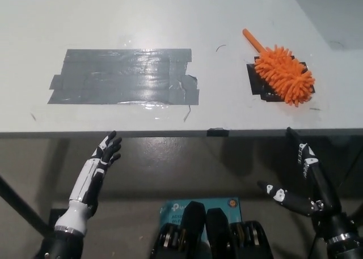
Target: A person hands an oraange duster to the robot and the robot grabs it with its right hand and places it on the black marked spot infron tof it on the desk
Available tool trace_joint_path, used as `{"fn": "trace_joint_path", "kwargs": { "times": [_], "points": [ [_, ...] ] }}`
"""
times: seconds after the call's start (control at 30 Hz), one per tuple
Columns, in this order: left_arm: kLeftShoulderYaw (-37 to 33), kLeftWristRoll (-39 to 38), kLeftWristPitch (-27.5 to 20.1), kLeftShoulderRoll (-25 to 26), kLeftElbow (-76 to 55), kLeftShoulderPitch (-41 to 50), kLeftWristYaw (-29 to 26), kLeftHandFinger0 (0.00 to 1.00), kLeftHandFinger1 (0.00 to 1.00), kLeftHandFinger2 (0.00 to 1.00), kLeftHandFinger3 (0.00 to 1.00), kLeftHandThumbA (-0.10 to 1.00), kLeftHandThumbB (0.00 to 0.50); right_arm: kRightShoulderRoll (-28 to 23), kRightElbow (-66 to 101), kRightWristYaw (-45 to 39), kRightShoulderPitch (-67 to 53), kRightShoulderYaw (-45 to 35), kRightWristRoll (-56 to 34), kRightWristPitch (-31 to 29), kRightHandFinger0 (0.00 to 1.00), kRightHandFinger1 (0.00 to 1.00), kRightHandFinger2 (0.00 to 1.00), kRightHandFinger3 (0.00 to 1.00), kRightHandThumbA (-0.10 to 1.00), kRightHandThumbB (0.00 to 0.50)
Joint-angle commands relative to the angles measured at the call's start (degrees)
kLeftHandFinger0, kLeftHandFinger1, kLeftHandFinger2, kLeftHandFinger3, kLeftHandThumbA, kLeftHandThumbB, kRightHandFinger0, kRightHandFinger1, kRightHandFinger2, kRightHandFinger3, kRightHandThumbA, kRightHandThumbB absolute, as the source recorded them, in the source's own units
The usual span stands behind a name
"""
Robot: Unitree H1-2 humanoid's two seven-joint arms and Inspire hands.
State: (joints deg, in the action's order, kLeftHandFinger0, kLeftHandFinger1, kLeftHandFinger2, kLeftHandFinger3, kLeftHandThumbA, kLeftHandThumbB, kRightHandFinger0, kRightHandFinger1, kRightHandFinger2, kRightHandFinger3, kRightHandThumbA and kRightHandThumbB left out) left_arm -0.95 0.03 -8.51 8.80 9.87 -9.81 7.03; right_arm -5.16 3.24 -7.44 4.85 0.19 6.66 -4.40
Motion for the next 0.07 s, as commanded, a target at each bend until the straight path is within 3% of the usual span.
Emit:
{"fn": "trace_joint_path", "kwargs": {
  "times": [0.0,0.03],
  "points": [
    [-1.43,0.33,-1.04,-0.27,-2.54,1.49,1.03,1.00,1.00,1.00,1.00,0.96,0.181,-1.04,2.55,-0.67,-2.24,0.35,-2.15,-1.64,1.00,1.00,1.00,1.00,0.85,0.156],
    [-1.43,0.33,-1.04,-0.27,-2.54,1.49,1.03,1.00,1.00,1.00,1.00,0.96,0.181,-1.04,2.55,-0.67,-2.24,0.35,-2.15,-1.64,1.00,1.00,1.00,1.00,0.85,0.156]
  ]
}}
